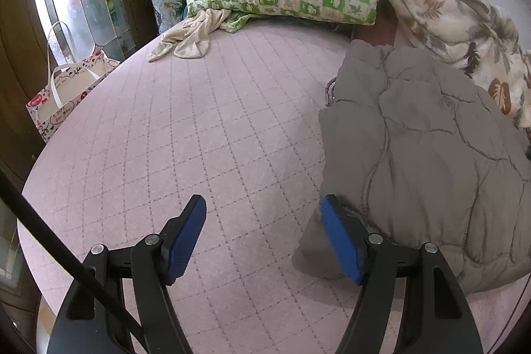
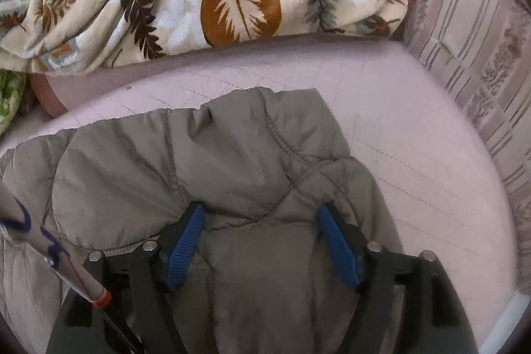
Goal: Fold large clothes
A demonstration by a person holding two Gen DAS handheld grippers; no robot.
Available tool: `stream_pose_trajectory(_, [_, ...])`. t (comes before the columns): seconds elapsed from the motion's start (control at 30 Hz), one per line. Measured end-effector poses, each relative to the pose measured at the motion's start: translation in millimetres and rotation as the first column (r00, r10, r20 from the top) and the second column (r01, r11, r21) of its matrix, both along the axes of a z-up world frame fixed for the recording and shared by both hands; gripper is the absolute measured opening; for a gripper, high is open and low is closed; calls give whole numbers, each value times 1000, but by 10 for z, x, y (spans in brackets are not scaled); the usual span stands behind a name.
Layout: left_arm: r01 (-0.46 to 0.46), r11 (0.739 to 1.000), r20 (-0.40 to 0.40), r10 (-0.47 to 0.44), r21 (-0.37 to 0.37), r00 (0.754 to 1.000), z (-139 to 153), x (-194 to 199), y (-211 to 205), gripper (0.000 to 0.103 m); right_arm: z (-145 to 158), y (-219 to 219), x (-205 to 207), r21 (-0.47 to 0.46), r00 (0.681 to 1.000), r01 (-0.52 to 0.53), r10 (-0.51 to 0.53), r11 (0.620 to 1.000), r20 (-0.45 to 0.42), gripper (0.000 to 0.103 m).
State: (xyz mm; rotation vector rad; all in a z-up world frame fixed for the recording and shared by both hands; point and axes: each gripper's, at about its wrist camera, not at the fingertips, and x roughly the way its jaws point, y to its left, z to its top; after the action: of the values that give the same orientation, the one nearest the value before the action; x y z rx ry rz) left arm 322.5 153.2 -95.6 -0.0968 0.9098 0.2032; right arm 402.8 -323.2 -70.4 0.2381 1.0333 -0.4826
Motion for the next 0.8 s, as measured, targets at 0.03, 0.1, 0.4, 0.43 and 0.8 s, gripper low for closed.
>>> stream_pose_trajectory(0.03, [-2, 1000, -2, 2, -8, 1000, 3, -7, 17, 71, 92, 25, -42, -24, 1000, -1, 1, 1000, 28, 76])
stream_pose_trajectory(0.1, [-10, 1000, 1, 10, -20, 1000, 26, -27, 46, 71, 294, 81, -176, -77, 997, 8, -2, 997, 83, 76])
stream_pose_trajectory(0.4, [-37, 999, 26, 38, -22, 999, 113, -132, 113, 71, 276, 372, -935, -47, 989, -64, 69, 997, 133, 83])
stream_pose_trajectory(0.43, [-43, 999, 25, 43, -24, 999, 113, -139, 131, 71, 138, 314, -931, -30, 993, -46, 49, 999, 105, 85])
stream_pose_trajectory(0.8, [-67, 997, -8, 67, -26, 998, 27, -132, 203, 71, 515, 706, -1380, -18, 966, -103, 104, 995, 236, 88])
